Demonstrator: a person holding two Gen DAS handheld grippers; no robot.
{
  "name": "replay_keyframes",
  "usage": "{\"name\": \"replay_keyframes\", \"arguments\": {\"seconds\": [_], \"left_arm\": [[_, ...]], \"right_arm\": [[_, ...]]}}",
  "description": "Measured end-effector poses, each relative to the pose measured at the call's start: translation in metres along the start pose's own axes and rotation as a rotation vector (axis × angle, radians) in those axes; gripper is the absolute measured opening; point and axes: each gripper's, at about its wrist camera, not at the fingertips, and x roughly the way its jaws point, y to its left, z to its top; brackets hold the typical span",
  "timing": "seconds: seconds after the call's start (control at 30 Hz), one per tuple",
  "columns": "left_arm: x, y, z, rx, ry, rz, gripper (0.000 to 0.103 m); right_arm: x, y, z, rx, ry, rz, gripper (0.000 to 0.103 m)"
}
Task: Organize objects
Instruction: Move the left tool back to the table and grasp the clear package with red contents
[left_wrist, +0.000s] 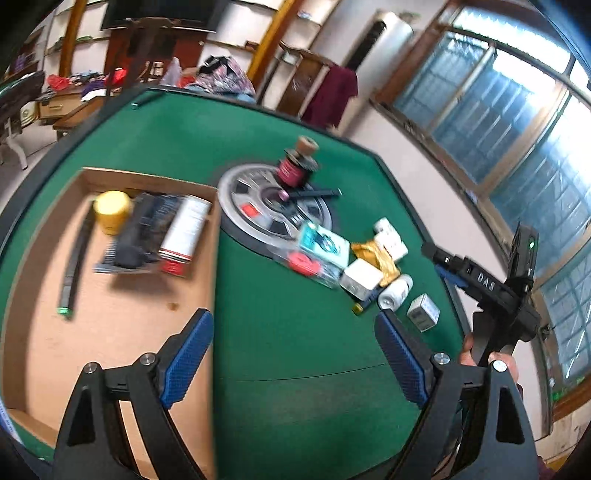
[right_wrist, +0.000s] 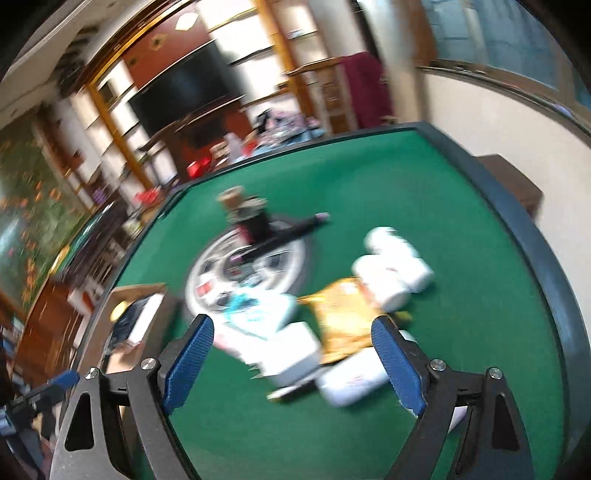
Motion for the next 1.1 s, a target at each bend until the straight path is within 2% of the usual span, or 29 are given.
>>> {"name": "replay_keyframes", "arguments": {"seconds": [0.13,0.23,0.33,0.4,0.53,0.6,0.7,0.93,1.0,1.1], "left_arm": [[0.034,-0.024,0.007,0.048,0.010,0.001,0.088],[0.064,-0.028,0.021,0.093,0.015,-0.006,0.088],[0.094,-0.030,0.038,0.148,0.033,-0.020,0.088],[0.120,-0.031,0.052,0.184,0.056,-0.011,0.088],[0.163,-0.023,0.068,0.148,0.131,-0.037,0.088],[0.177,-0.019,0.067,0.114,0.157,-0.074,0.088],[0.181,-0.020,0.057,0.119,0.208,-0.126,0.088],[0.153,-0.050,0.004,0.331,0.370,-0.212,0.086],[0.144,-0.061,-0.011,0.417,0.371,-0.171,0.086],[0.144,-0.073,-0.023,0.527,0.345,-0.058,0.083]], "right_arm": [[0.001,-0.038,-0.001,0.073,-0.062,-0.025,0.091],[0.010,-0.060,0.002,0.124,-0.090,-0.016,0.091],[0.017,-0.076,-0.001,0.157,-0.099,-0.001,0.091],[0.022,-0.083,-0.001,0.166,-0.068,0.004,0.091],[0.016,-0.084,0.001,0.159,-0.085,0.038,0.091],[0.016,-0.081,0.002,0.147,-0.087,0.043,0.092],[0.020,-0.083,0.002,0.167,-0.064,0.056,0.092],[0.027,-0.088,-0.003,0.203,-0.020,0.066,0.092],[0.028,-0.086,-0.004,0.200,-0.018,0.063,0.092],[0.029,-0.084,-0.005,0.191,-0.016,0.056,0.092]]}}
